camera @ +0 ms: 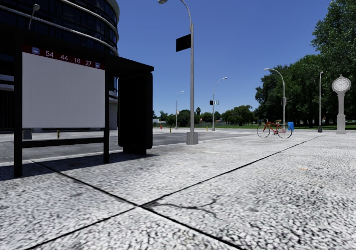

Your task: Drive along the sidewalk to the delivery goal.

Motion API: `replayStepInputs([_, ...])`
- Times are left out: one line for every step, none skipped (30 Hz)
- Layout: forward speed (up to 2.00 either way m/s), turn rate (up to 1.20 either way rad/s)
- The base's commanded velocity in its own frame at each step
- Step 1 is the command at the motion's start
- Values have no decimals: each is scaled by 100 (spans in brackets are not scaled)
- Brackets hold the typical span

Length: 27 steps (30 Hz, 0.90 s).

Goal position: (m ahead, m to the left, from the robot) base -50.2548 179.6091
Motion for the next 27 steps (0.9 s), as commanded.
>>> replayStepInputs([0,0])
replayStepInputs([0,0])
replayStepInputs([0,0])
replayStepInputs([0,0])
replayStepInputs([0,0])
replayStepInputs([0,0])
replayStepInputs([0,0])
replayStepInputs([0,0])
replayStepInputs([0,0])
replayStepInputs([0,0])
replayStepInputs([0,0])
replayStepInputs([0,0])
replayStepInputs([0,0])
replayStepInputs([0,0])
replayStepInputs([0,0])
replayStepInputs([0,0])
replayStepInputs([0,0])
replayStepInputs([0,0])
replayStepInputs([0,0])
replayStepInputs([0,0])
replayStepInputs([0,0])
replayStepInputs([0,0])
replayStepInputs([0,0])
replayStepInputs([0,0])
replayStepInputs([0,0])
replayStepInputs([0,0])
replayStepInputs([0,0])
